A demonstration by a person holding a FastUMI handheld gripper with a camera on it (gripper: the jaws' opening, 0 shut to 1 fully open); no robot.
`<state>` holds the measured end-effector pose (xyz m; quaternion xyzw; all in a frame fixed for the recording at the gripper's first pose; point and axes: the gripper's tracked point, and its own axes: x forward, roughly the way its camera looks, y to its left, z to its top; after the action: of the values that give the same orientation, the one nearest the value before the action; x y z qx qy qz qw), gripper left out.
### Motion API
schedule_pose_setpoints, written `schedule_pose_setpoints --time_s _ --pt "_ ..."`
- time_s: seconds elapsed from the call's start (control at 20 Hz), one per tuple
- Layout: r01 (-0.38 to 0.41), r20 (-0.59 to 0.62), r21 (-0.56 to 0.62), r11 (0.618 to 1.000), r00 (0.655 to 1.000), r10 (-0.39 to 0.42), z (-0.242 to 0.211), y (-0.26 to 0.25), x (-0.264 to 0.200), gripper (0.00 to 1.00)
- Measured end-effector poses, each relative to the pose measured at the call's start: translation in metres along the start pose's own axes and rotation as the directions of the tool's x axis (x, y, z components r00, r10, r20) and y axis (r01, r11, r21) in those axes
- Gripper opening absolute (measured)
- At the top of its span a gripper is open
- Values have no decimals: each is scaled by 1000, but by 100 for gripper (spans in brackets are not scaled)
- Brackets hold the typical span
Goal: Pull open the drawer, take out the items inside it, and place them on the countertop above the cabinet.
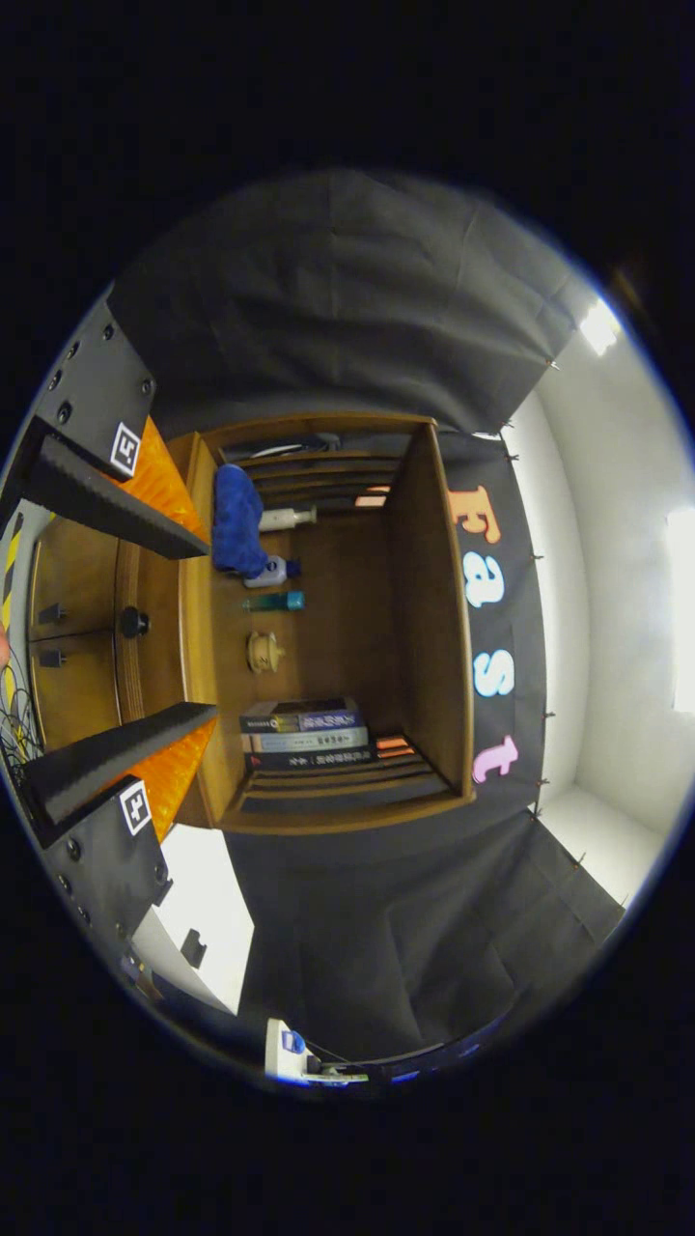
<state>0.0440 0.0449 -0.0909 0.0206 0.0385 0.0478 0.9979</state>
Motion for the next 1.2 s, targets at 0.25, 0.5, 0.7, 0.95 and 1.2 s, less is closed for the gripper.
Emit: schedule_pose_setpoints --time_s 0.25,0.5,0.7,0.95,1.2 --pt "23 -23 -86 996 999 -25 -53 12 40 98" --pt "40 -58 -130 991 997 -48 -97 11 98 98" --pt "131 -62 -153 979 988 -142 -134 -14 136 98" --pt "134 -122 -119 984 981 -149 -168 -25 171 98" --pt "157 -146 -104 982 974 -171 -188 -31 180 88"
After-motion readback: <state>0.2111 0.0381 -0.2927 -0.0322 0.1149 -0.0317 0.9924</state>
